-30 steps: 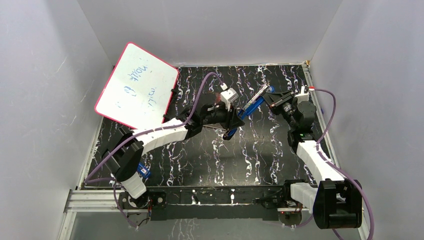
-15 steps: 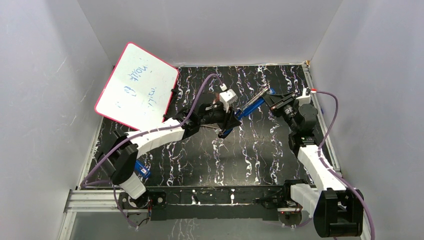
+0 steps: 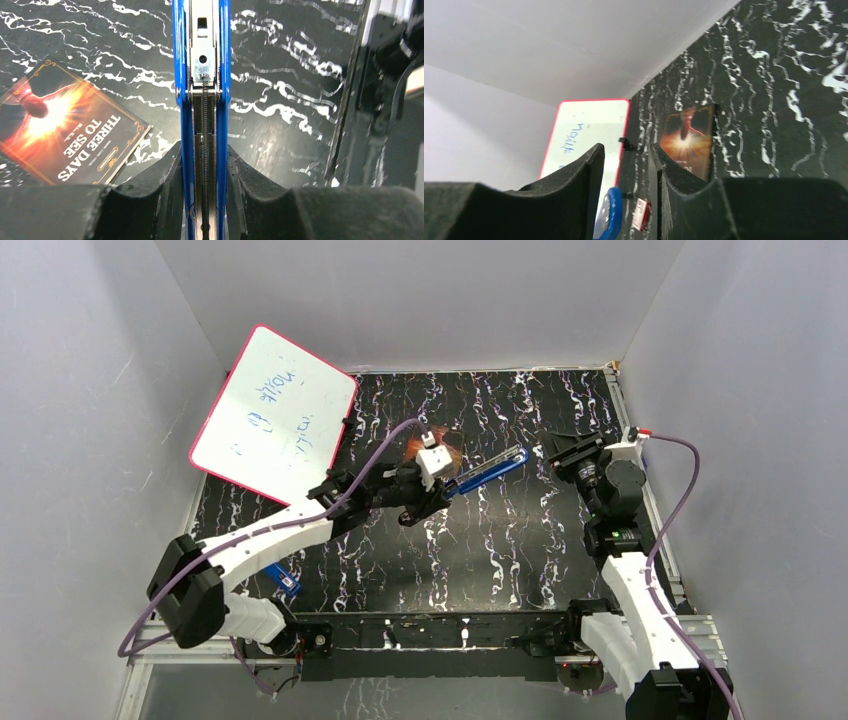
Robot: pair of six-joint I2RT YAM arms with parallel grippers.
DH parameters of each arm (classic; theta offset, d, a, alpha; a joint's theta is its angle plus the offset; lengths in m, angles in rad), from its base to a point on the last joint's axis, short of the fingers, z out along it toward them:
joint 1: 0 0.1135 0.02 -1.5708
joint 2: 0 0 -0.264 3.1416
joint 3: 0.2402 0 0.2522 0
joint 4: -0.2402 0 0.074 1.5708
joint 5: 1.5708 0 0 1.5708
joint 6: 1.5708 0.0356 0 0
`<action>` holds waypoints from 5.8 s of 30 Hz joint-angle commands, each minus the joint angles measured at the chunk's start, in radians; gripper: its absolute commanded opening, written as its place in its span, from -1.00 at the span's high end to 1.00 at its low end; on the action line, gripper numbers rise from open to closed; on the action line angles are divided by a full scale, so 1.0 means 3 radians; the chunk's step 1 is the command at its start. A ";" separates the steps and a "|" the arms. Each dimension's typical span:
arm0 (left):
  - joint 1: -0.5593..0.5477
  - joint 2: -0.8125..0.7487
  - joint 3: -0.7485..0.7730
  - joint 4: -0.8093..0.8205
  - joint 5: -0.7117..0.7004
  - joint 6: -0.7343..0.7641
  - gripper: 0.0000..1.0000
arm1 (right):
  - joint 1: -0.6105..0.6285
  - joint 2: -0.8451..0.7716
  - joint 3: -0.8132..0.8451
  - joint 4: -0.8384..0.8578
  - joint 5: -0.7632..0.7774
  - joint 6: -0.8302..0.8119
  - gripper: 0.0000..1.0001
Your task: Load the staples into the stapler
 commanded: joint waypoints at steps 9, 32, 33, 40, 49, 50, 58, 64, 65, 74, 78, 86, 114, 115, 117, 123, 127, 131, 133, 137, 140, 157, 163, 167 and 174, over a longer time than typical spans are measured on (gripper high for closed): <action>0.0016 -0.0304 -0.0082 -0.1199 0.0535 0.1675 1.00 | -0.0006 -0.0283 -0.0249 -0.0147 -0.0001 -0.0618 -0.07; 0.0311 0.0590 0.0020 -0.1696 0.0727 0.2508 1.00 | 0.0000 0.0354 0.0014 -0.0294 -0.1045 -0.1406 -0.46; 0.0312 0.0631 0.0025 -0.1690 0.0691 0.2516 0.99 | -0.0006 0.0367 0.0015 -0.0294 -0.1067 -0.1419 -0.47; 0.0357 0.0735 -0.0041 -0.1336 0.0612 0.2396 0.70 | 0.0001 0.0472 0.0015 -0.0294 -0.1171 -0.1512 -0.50; 0.0387 0.0862 -0.0005 -0.1297 0.0561 0.2398 0.37 | 0.0000 0.0511 -0.0005 -0.0342 -0.1088 -0.1559 -0.52; 0.0399 0.0846 -0.0020 -0.1283 0.0559 0.2390 0.36 | -0.0002 0.0507 -0.0009 -0.0341 -0.1060 -0.1555 -0.52; 0.0445 0.0675 -0.0029 -0.1223 0.0628 0.2283 0.02 | -0.0001 0.0534 -0.0004 -0.0301 -0.1033 -0.1582 -0.53; 0.0600 0.0120 -0.0280 -0.0367 0.0279 0.1374 -0.03 | -0.0002 0.0568 0.0041 -0.0367 -0.1041 -0.1639 -0.54; 0.0612 0.0050 -0.0305 -0.0237 0.0013 0.1170 -0.12 | 0.0001 0.0585 0.0051 -0.0387 -0.1042 -0.1648 -0.54; 0.0713 0.0257 0.0121 -0.0851 -0.1466 0.0044 -0.47 | 0.0036 0.0689 0.0132 -0.0564 -0.0966 -0.1735 -0.57; 0.0772 0.0466 0.0174 -0.1057 -0.1860 -0.0149 -0.54 | 0.0066 0.0712 0.0164 -0.0598 -0.0941 -0.1773 -0.58; 0.1048 0.0705 0.0164 -0.0983 -0.1477 -0.0376 -0.97 | 0.0083 0.0736 0.0157 -0.0613 -0.0952 -0.1810 -0.59; 0.1232 0.1305 0.0404 -0.1262 -0.1380 -0.0604 -0.37 | 0.0085 0.0711 0.0124 -0.0620 -0.0949 -0.1805 -0.60; 0.1237 0.1306 0.0404 -0.1262 -0.1362 -0.0605 -0.32 | 0.0083 0.0709 0.0122 -0.0619 -0.0945 -0.1805 -0.60; 0.1237 0.1317 0.0401 -0.1262 -0.1323 -0.0605 -0.24 | 0.0085 0.0698 0.0120 -0.0624 -0.0945 -0.1805 -0.60; 0.1242 0.1362 0.0408 -0.1306 -0.1237 -0.0587 0.05 | 0.0085 0.0659 0.0130 -0.0660 -0.0921 -0.1805 -0.60; 0.1243 0.1367 0.0409 -0.1333 -0.1235 -0.0571 0.17 | 0.0084 0.0605 0.0118 -0.0693 -0.0877 -0.1793 -0.60; 0.1243 0.1341 0.0454 -0.1365 -0.1229 -0.0561 0.24 | 0.0085 0.0580 0.0122 -0.0714 -0.0863 -0.1785 -0.60; 0.1240 0.1312 0.0511 -0.1402 -0.1203 -0.0538 0.26 | 0.0083 0.0564 0.0139 -0.0741 -0.0846 -0.1785 -0.60; 0.1229 0.1246 0.0681 -0.1456 -0.1133 -0.0480 0.29 | 0.0085 0.0472 0.0145 -0.0759 -0.0779 -0.1754 -0.60; 0.1148 0.1250 0.0841 -0.1511 -0.1149 -0.0396 0.30 | 0.0085 0.0409 0.0179 -0.0800 -0.0762 -0.1726 -0.59; 0.0346 0.2684 0.2884 -0.1623 -0.0876 0.0169 0.30 | 0.0085 -0.0402 0.0339 -0.1426 -0.0082 -0.1686 -0.60; 0.0096 0.3147 0.3346 -0.1624 -0.0758 0.0297 0.30 | 0.0085 -0.0668 0.0355 -0.1687 0.0071 -0.1695 -0.60; -0.0023 0.3340 0.3517 -0.1628 -0.0635 0.0411 0.26 | 0.0085 -0.0768 0.0346 -0.1819 0.0131 -0.1671 -0.60; -0.0089 0.3467 0.3636 -0.1624 -0.0353 0.0535 0.12 | 0.0085 -0.0898 0.0323 -0.1967 0.0133 -0.1624 -0.60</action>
